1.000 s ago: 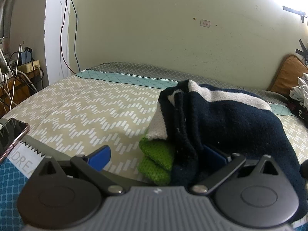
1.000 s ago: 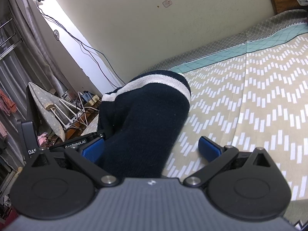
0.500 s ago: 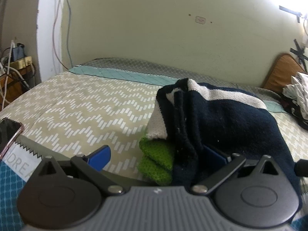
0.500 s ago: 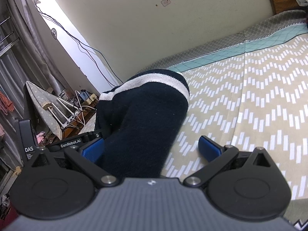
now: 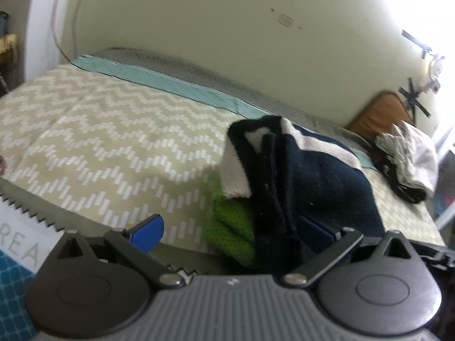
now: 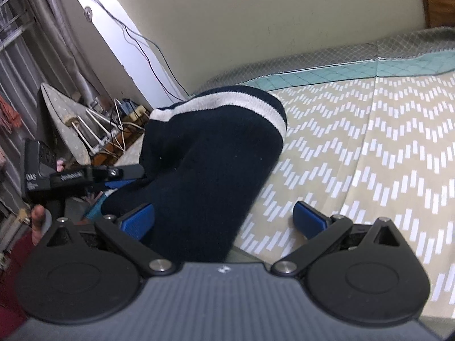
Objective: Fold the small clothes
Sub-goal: 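Lift the folded sweater bundle with both grippers and carry it toward the bed corner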
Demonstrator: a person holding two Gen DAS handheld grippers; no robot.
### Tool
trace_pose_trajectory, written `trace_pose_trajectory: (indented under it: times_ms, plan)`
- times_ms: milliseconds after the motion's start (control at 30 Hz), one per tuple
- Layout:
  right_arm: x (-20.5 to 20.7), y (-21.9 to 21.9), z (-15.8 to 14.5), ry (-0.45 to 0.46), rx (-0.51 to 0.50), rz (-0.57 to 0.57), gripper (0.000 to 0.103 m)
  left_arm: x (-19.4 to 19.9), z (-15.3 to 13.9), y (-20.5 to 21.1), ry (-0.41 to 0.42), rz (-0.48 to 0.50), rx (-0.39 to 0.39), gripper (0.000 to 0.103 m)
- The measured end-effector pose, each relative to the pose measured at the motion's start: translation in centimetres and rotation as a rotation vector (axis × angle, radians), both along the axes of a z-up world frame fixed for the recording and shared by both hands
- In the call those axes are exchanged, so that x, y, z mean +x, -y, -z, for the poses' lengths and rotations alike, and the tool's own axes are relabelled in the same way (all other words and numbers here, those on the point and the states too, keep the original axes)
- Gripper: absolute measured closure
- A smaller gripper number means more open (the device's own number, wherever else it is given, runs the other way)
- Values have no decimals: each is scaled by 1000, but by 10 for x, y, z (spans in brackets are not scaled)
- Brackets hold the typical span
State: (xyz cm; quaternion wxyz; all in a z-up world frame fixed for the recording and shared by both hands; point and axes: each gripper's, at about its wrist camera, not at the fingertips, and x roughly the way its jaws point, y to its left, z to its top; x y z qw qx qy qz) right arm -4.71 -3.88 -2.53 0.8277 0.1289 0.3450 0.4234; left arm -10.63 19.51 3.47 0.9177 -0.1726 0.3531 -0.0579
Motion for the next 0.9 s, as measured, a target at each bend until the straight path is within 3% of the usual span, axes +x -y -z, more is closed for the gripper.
trace_pose_trajectory:
  times_ms: [67, 167, 200, 367, 433, 467, 533, 633, 700, 767, 900]
  plan:
    - [1, -4, -1, 6, -14, -3, 0, 5, 3, 0, -19, 25, -33, 0]
    - [8, -10, 0, -15, 1, -23, 12, 16, 9, 2, -48, 77, -119, 0]
    - [12, -13, 2, -32, 9, -32, 18, 19, 9, 5, -40, 83, -123, 0]
    - [26, -33, 4, -50, 38, -26, 24, 31, 13, 28, 6, 121, -89, 1]
    - [27, -41, 3, -32, 22, -6, 31, 31, 15, 34, 26, 119, -66, 2]
    - [27, -43, 2, -20, 11, 5, 35, 30, 14, 35, 33, 111, -55, 5]
    - [26, -44, -2, -7, 3, 18, 42, 30, 11, 36, 30, 81, -25, 21]
    - [20, -44, -13, 74, -15, 23, 53, 33, 2, 40, 11, 49, -50, 36]
    - [18, -42, -21, 119, -25, 25, 59, 35, -8, 55, 36, 49, -18, 43]
    - [14, -32, -29, 171, -38, 50, 60, 38, -16, 72, 61, 76, -4, 46]
    - [6, 8, -51, 258, -69, 113, 61, 54, -29, 110, 87, 172, -46, 46]
